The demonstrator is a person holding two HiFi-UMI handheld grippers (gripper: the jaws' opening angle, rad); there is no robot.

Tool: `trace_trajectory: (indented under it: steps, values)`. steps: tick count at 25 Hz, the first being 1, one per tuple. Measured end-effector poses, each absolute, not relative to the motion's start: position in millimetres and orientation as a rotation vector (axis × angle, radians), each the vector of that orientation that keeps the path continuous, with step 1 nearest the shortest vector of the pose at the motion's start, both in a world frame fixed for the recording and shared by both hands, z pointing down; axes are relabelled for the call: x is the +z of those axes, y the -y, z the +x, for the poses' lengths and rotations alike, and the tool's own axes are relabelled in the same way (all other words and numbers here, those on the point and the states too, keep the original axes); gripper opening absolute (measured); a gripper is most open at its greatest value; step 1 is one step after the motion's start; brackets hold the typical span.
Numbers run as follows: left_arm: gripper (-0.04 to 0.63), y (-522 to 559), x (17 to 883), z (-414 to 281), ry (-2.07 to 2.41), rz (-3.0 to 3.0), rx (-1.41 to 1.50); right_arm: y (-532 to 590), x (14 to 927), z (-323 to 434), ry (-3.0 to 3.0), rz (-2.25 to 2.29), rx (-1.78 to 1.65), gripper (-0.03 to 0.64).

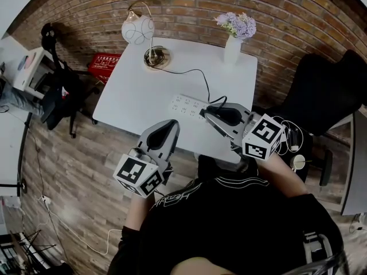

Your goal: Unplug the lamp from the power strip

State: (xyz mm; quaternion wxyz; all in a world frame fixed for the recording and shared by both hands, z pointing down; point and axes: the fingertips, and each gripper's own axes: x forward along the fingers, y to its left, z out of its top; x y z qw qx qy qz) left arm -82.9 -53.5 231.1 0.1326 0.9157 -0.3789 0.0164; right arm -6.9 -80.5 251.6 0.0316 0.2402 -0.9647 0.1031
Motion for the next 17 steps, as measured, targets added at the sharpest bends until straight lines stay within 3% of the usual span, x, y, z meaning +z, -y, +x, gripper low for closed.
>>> trace_trajectory:
  steps: [17]
  values:
    - [0.011,41,232,-86,1.106,2.662,0.058,71,255,-9,2.949,0.761,0.332,0.034]
